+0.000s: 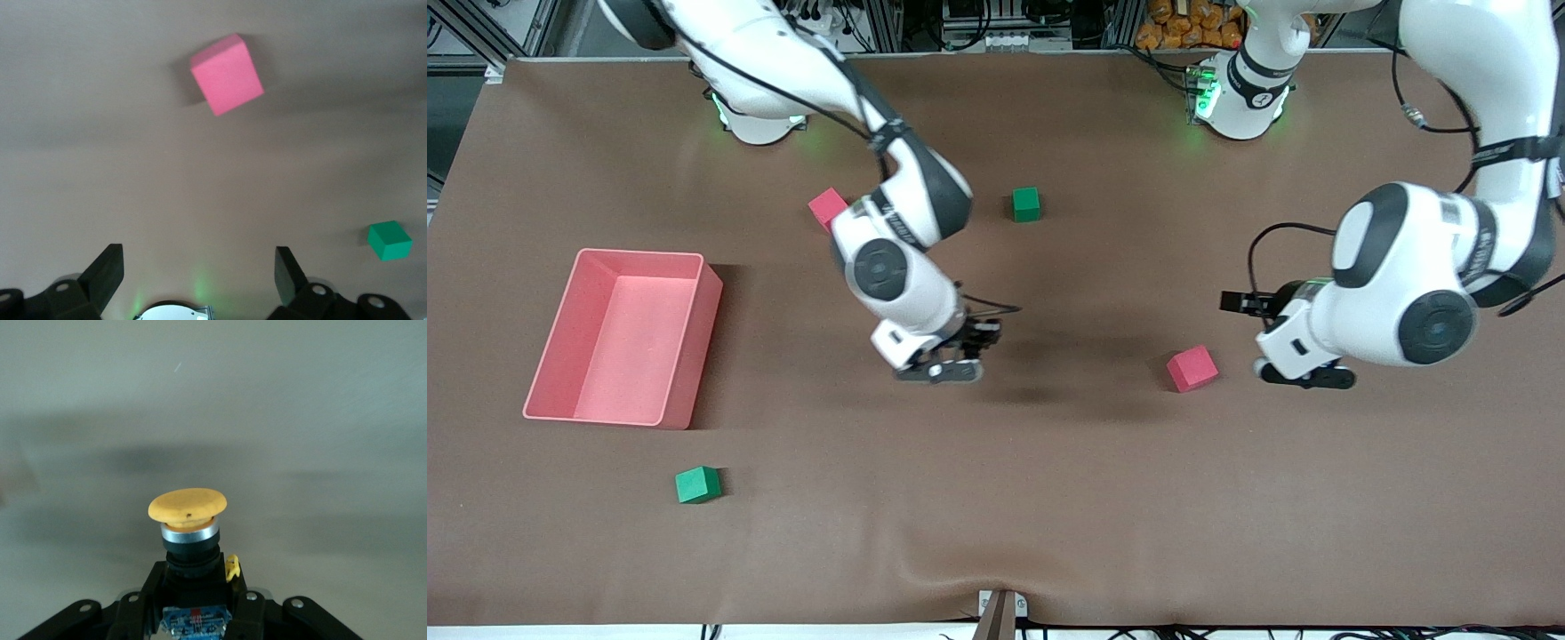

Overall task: Place and upright button with both arms
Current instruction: 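Carry the button to mid-table with the right gripper while the left gripper approaches, then set the button on the table and open the right gripper, then grasp the button with the left gripper while the right gripper withdraws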

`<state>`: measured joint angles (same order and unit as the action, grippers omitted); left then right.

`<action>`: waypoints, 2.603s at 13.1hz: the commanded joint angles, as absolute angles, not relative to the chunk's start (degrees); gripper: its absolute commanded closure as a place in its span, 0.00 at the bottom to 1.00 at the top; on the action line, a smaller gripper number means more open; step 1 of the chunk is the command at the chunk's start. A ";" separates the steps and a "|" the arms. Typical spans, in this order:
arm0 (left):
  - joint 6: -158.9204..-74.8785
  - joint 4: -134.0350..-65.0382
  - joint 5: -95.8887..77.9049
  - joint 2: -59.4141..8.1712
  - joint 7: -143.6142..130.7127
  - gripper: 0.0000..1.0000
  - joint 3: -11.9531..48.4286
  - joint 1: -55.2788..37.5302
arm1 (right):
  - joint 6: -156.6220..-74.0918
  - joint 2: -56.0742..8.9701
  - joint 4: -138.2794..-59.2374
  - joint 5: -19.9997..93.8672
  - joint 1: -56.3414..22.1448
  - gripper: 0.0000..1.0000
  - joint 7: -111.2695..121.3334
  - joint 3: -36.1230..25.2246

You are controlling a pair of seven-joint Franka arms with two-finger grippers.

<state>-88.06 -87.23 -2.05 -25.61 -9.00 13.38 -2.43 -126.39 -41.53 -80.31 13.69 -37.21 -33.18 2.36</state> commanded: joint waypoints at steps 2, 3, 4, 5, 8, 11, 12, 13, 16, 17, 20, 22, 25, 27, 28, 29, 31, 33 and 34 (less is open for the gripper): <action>-88.15 -86.31 -2.73 -29.08 -12.73 0.00 13.36 -6.14 | -130.66 -47.53 -77.43 14.77 -43.05 1.00 -36.90 1.41; -88.07 -86.40 -2.46 -29.53 -14.22 0.00 13.27 -7.28 | -133.04 -48.94 -77.43 14.77 -44.37 1.00 -38.65 1.41; -88.15 -86.31 -2.37 -30.40 -15.37 0.00 13.27 -8.16 | -133.59 -49.83 -77.26 14.85 -44.91 1.00 -39.28 1.41; -88.24 -86.31 -2.81 -30.85 -16.16 0.00 13.36 -8.78 | -133.68 -50.27 -77.26 14.85 -45.52 1.00 -39.37 1.41; -88.59 -86.05 -7.71 -32.34 -17.84 0.00 13.36 -8.96 | -133.77 -50.45 -77.34 14.07 -46.58 0.00 -39.38 1.23; -88.68 -85.96 -9.05 -33.57 -19.24 0.00 13.45 -9.49 | -133.16 -49.66 -76.73 14.15 -45.09 0.00 -39.20 0.88; -88.77 -85.52 -9.66 -34.62 -19.42 0.00 13.45 -9.58 | -132.46 -48.79 -75.60 14.06 -43.52 0.00 -38.76 0.79; -89.47 -84.56 -10.10 -35.67 -19.60 0.00 13.45 -10.19 | -130.01 -48.08 -74.89 13.98 -41.68 0.00 -38.50 0.70; -92.36 -80.52 -10.81 -40.41 -23.80 0.00 13.45 -13.34 | -118.70 -46.24 -70.50 13.02 -36.49 0.00 -38.32 -0.96; -94.55 -79.29 -10.98 -41.73 -26.08 0.00 13.45 -14.58 | -114.91 -44.40 -69.97 12.31 -35.00 0.00 -37.71 -1.66; -100.35 -75.68 -14.75 -46.13 -31.01 0.00 13.45 -18.80 | -110.75 -37.29 -70.31 12.22 -27.80 0.00 -35.78 -1.93; -103.70 -73.75 -15.81 -48.50 -32.78 0.00 13.45 -21.17 | -106.55 -35.08 -70.31 12.13 -23.66 0.00 -33.42 -2.02; -107.39 -72.95 -17.40 -50.80 -34.18 0.10 13.27 -24.07 | -97.59 -31.83 -70.31 12.13 -16.19 0.00 -21.92 -2.02; -108.02 -72.95 -17.32 -51.50 -34.98 0.17 13.01 -25.31 | -94.23 -29.37 -70.31 12.13 -12.06 0.00 -16.98 -2.02; -108.02 -73.04 -17.31 -51.85 -35.07 0.19 12.83 -25.75 | -92.57 -28.57 -70.05 12.13 -9.95 0.00 -15.74 -2.02; -108.10 -73.04 -17.23 -52.29 -34.98 0.21 12.83 -25.75 | -90.20 -27.96 -69.96 12.39 -7.23 0.00 -14.25 -2.02; -108.19 -73.04 -17.23 -53.17 -34.98 0.21 12.75 -25.75 | -83.79 -26.64 -67.96 11.60 -3.88 0.00 -9.52 -1.84; -108.11 -73.30 -16.96 -53.52 -34.89 0.22 12.74 -25.84 | -79.56 -24.79 -64.88 10.03 -2.90 0.00 -8.27 -2.20; -108.11 -73.30 -16.96 -53.79 -34.89 0.24 12.74 -25.93 | -78.58 -24.26 -63.73 7.15 -2.20 0.00 -6.52 -1.68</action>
<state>-108.13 -74.79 -16.36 -52.69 -34.25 13.23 -25.24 -81.18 -26.18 -65.89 11.07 -3.01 -8.16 -3.18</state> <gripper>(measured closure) 0.216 0.000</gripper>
